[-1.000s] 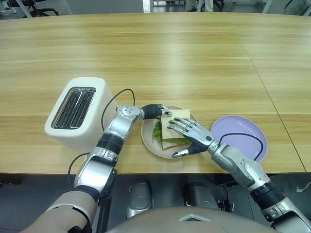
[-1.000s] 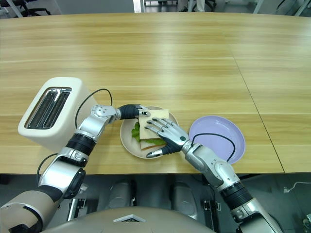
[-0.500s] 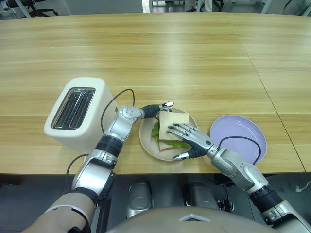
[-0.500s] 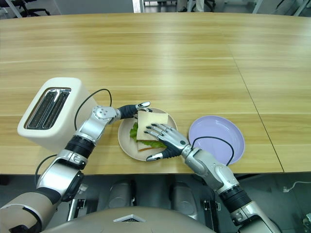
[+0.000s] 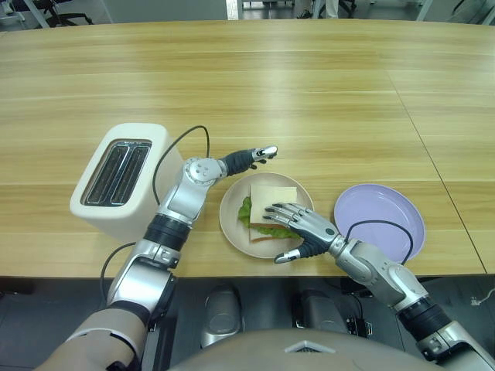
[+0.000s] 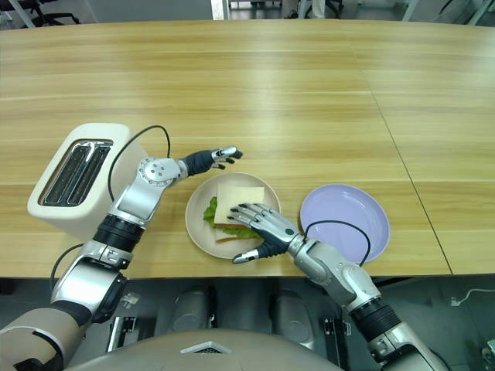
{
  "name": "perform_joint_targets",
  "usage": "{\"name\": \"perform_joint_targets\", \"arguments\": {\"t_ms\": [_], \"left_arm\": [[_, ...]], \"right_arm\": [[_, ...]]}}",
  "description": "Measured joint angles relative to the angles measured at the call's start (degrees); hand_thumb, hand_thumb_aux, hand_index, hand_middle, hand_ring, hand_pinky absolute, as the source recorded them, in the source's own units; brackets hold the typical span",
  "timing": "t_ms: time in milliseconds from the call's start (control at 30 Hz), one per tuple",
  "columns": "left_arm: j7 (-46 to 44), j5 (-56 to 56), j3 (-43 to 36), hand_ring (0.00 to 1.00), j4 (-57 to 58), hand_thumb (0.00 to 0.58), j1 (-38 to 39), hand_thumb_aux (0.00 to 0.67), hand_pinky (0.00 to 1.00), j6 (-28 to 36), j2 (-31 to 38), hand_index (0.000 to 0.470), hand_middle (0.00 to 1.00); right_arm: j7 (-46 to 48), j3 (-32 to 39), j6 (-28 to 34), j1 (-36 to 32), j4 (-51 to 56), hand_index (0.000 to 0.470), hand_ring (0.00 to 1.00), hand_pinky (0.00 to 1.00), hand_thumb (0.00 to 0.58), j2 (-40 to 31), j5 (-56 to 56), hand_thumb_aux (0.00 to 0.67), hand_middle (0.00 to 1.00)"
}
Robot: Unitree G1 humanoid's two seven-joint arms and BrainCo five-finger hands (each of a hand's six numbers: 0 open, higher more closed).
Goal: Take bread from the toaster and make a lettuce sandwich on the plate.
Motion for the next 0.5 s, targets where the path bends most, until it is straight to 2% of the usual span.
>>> {"name": "perform_joint_targets", "arguments": {"t_ms": [367,500], "left_arm": [[7.31,0.56,3.41,0.0,-6.84,0.0,0.2,0.0,0.0,-0.68,0.38,0.0,0.0],[13.26,1.3,5.94,0.0,-16.31,0.0,5.32,0.0,0.0,-0.84,-0.58,0.0,0.0]], "right_arm": [[-0.28,-0.46,0.32,0.02,-0.17,0.0,0.0,0.0,0.0,0.29,0.29,0.0,0.0],[-0.43,-2.91,2.38,0.8,-2.38,0.0,0.0,0.0,0.0,1.83,2.6,0.0,0.0]]}}
